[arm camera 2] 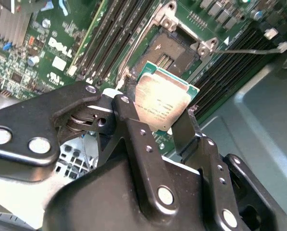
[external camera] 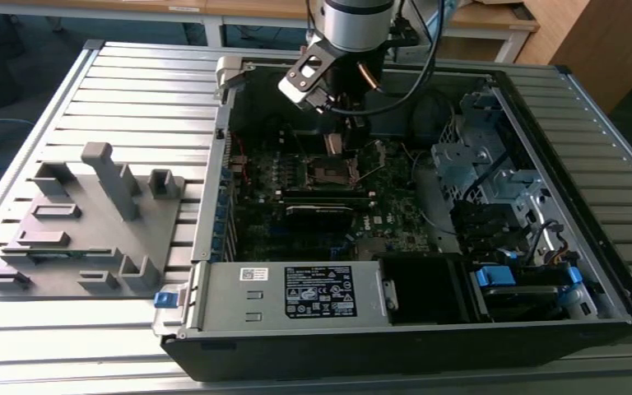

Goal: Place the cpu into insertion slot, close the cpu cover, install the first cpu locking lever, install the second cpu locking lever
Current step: 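Place the cpu into insertion slot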

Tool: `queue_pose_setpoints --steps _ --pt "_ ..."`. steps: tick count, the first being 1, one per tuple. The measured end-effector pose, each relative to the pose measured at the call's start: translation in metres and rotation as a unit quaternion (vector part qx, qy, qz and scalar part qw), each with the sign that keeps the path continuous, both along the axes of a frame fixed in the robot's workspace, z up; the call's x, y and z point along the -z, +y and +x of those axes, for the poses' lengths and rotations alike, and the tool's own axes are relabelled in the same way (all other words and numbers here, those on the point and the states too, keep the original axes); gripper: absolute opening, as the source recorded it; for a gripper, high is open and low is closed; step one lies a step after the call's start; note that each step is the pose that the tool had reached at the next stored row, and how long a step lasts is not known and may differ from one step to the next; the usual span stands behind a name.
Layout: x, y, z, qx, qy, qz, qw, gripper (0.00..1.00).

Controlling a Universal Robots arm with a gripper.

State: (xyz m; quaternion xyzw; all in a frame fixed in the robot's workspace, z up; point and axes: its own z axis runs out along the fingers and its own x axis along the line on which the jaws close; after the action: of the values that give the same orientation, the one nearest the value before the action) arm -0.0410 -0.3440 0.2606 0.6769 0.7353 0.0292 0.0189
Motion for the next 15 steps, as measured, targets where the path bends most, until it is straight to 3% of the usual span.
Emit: queue_pose_setpoints --steps 1,6,9,12,15 --pt "0.0000 0.0000 0.0000 0.000 0.0024 -0.0001 1.0000 0.54" --pt "0.0006 0.0000 0.0001 0.002 0.0024 0.0000 1.0000 0.54" --pt "0.0025 0.0000 0.0001 0.023 0.0025 -0.0001 0.9997 0.54" --pt "0.0045 0.0000 0.0001 0.050 0.0025 0.0000 0.9987 0.54" --pt "0.0056 0.0000 0.0001 0.055 0.0025 0.0000 0.9985 0.54"
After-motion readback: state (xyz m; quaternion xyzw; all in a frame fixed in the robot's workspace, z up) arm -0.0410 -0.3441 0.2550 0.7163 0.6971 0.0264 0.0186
